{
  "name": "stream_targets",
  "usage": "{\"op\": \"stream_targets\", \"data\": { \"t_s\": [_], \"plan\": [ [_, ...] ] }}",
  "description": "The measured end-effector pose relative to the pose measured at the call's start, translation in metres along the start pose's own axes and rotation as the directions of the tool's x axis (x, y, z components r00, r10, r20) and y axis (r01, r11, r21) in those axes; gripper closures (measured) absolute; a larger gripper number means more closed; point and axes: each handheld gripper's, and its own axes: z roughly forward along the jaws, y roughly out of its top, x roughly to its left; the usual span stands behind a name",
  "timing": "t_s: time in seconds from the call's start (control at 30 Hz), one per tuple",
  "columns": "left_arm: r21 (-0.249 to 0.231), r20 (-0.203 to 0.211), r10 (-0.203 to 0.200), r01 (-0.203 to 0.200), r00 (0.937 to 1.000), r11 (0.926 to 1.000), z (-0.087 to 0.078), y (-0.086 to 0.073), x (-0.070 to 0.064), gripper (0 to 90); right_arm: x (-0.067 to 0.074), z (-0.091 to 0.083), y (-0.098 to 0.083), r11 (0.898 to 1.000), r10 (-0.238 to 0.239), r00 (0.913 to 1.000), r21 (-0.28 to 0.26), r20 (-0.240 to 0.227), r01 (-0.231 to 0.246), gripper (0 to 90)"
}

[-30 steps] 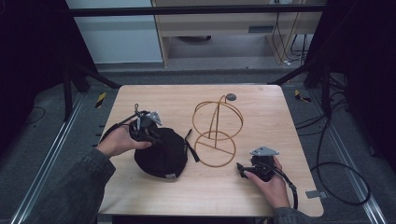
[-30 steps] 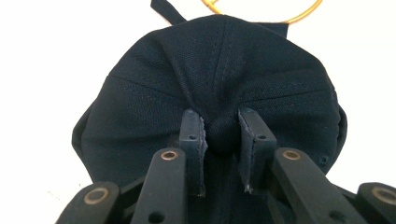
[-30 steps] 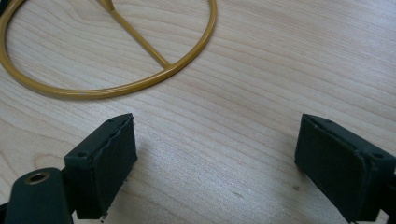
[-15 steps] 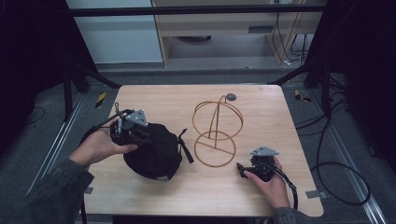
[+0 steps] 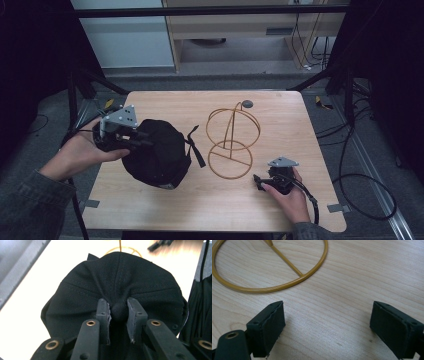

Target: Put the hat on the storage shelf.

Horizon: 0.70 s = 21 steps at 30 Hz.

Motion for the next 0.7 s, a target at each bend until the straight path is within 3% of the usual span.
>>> {"op": "stream_targets", "data": {
  "t_s": [0.2, 0.33, 0.7],
  "plan": [
    [-0.055, -0.012, 0.020, -0.021, 0.9997, 0.9983, -0.021, 0.015, -0.004, 73.7, 0.000, 0.000, 0.000, 1.000, 0.000, 1.0000, 0.000, 0.000, 0.000, 12.8],
    [-0.111, -0.024, 0.043, -0.045, 0.9988, 0.9927, -0.039, 0.033, -0.008, 73.7, 0.000, 0.000, 0.000, 1.000, -0.001, 1.0000, 0.000, 0.001, 0.001, 12.7],
    [-0.135, -0.049, 0.087, -0.093, 0.9950, 0.9865, -0.057, 0.079, -0.003, 73.7, 0.000, 0.000, 0.000, 1.000, 0.001, 1.0000, 0.002, 0.000, -0.001, 12.7]
  ]
}}
